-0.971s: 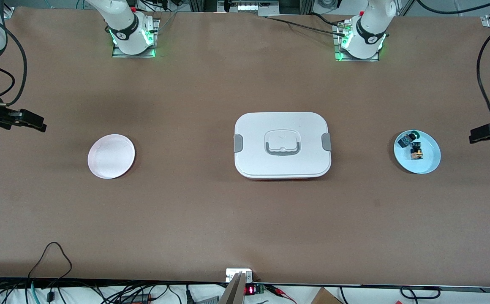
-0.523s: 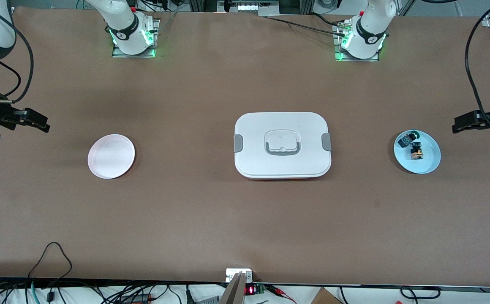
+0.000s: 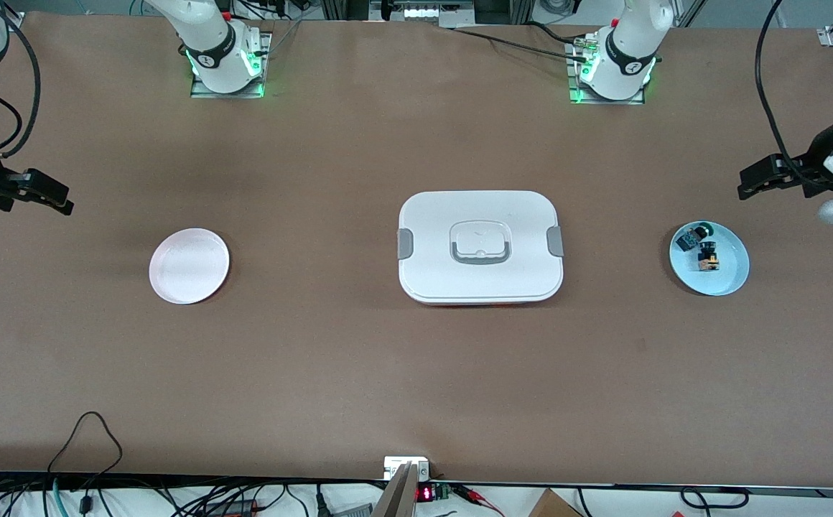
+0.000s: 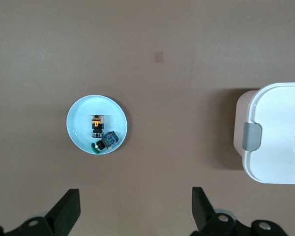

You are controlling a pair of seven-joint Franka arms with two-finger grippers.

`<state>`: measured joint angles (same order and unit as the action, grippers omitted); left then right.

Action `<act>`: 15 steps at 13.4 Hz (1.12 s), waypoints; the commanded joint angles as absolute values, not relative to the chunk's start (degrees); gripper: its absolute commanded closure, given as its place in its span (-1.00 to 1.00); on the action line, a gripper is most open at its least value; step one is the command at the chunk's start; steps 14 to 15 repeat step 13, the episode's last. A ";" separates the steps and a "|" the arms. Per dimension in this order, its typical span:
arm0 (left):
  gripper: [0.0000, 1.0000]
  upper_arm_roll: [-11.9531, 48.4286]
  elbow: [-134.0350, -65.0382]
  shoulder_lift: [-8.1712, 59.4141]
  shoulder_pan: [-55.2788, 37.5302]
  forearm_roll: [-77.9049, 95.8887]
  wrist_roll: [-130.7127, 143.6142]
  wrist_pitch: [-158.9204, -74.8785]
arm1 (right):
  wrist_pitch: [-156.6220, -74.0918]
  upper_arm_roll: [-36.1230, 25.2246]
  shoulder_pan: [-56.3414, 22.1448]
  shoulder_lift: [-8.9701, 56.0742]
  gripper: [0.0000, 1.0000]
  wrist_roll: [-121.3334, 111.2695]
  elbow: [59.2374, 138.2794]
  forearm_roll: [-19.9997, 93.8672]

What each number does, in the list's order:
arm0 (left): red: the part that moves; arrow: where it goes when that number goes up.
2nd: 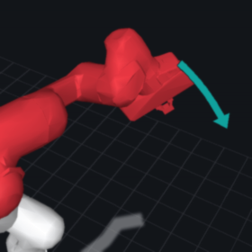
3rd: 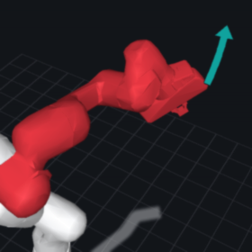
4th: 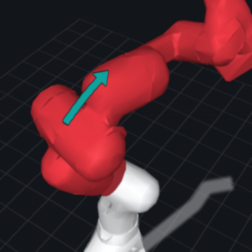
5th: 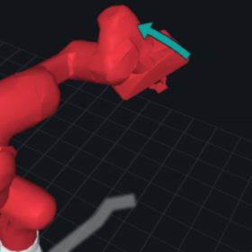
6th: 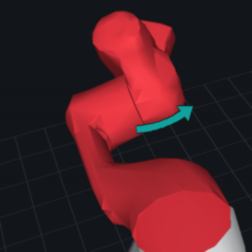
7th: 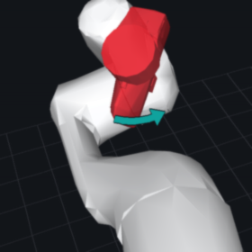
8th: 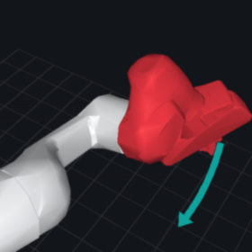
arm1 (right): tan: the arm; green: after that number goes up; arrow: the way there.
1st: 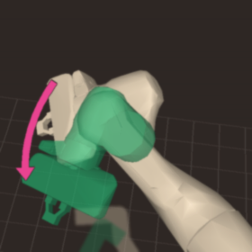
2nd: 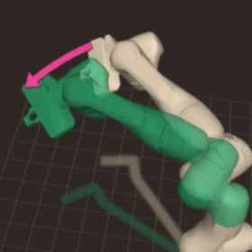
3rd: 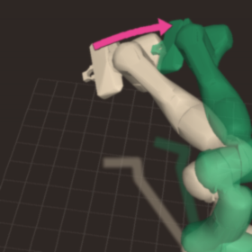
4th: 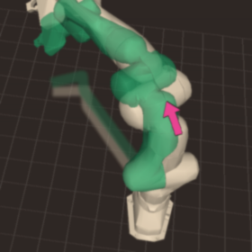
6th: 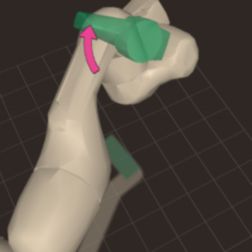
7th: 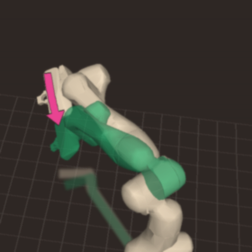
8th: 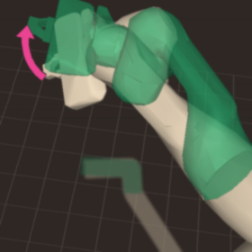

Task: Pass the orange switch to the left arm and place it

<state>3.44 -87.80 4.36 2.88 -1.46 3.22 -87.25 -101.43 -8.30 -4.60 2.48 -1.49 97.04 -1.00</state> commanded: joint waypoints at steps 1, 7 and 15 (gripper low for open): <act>-1.00 1.85 -93.79 -0.09 1.93 -0.35 3.61 -89.91 | -100.20 -7.91 -4.92 2.64 -1.00 -1.41 95.63 -0.97; -1.00 2.11 -92.03 0.97 1.93 -0.71 3.25 -89.30 | -99.67 -7.91 -5.10 2.64 -1.00 -1.58 95.19 -1.05; -1.00 1.93 -88.95 2.81 2.02 -0.79 5.80 -88.51 | -99.58 -7.91 -5.01 2.64 -1.00 -1.41 95.19 -1.05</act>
